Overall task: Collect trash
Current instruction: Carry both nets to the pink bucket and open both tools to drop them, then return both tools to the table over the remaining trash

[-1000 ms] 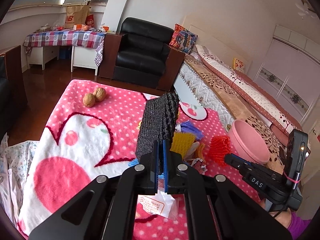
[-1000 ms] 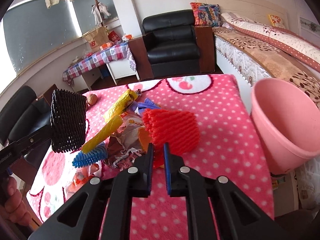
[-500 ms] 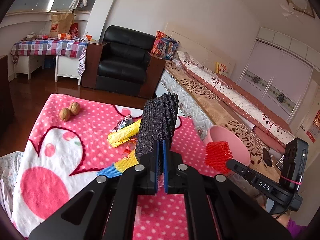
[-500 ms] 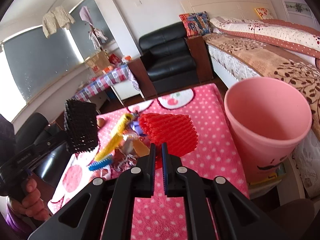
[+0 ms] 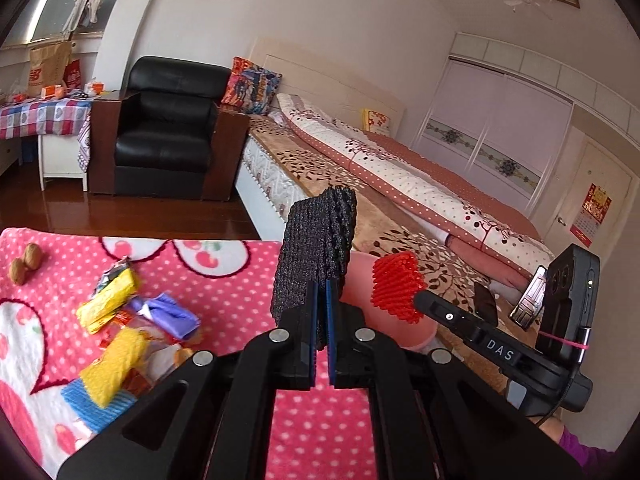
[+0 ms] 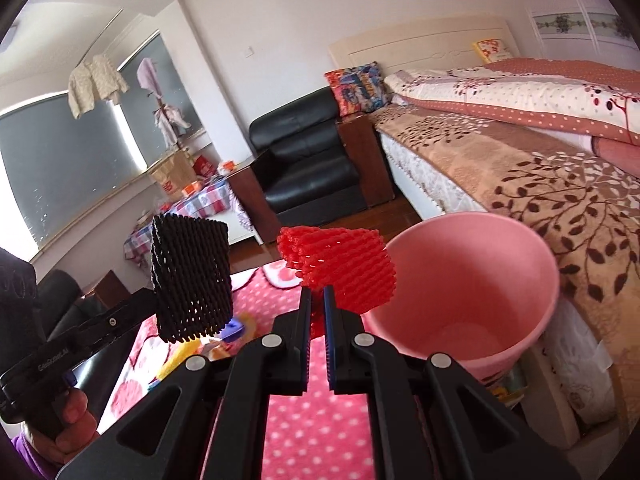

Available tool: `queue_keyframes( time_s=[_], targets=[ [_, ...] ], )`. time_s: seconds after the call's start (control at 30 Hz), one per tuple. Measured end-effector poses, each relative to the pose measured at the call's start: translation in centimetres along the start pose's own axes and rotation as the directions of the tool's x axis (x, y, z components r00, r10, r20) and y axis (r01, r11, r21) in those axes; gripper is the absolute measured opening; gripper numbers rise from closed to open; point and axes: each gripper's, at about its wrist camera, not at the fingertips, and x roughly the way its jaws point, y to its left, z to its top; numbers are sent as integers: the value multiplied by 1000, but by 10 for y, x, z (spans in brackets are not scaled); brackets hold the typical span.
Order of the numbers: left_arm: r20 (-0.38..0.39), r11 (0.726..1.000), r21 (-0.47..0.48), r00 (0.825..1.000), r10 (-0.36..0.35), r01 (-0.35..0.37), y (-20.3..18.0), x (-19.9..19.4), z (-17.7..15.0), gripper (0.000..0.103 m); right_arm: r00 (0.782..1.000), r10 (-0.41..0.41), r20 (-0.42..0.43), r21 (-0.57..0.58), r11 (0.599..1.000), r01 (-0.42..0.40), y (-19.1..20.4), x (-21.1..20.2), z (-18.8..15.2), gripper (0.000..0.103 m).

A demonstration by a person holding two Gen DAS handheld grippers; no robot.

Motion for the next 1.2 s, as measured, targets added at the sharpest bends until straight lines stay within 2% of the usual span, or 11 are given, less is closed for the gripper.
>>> queue_keyframes(
  time_s=[0.17, 0.37, 0.57, 0.73, 0.8, 0.87, 0.93, 0.97, 1.2],
  targets=[
    [-22, 997, 37, 998, -59, 60, -32, 38, 2, 3, 999, -43, -7, 53, 998, 43, -38, 9, 9, 5],
    [-87, 994, 33, 991, -104, 107, -52, 90, -2, 3, 997, -63, -41, 121, 990, 68, -79, 28, 11, 5],
    [-142, 995, 36, 986, -90, 96, -60, 131, -10, 3, 995, -73, -65, 137, 987, 82, -101, 43, 11, 6],
    [-172, 997, 27, 983, -65, 70, -58, 148, -16, 3, 993, -90, -78, 139, 985, 100, -112, 51, 9, 7],
    [-193, 997, 25, 979, -62, 68, -58, 152, -17, 7, 992, -95, -80, 142, 984, 106, -114, 53, 7, 9],
    [-205, 997, 29, 977, -60, 67, -58, 156, -18, 28, 991, -106, -82, 143, 983, 117, -115, 53, 5, 20],
    [-205, 997, 34, 977, -56, 64, -58, 154, -19, 36, 990, -116, -78, 143, 982, 126, -115, 51, 4, 27],
    [-204, 997, 36, 978, -54, 63, -58, 153, -19, 37, 990, -120, -75, 140, 982, 130, -114, 50, 4, 32],
    [-169, 998, 46, 985, -37, 45, -59, 133, -17, 37, 988, -145, -46, 100, 984, 149, -98, 35, 6, 44]
  ],
)
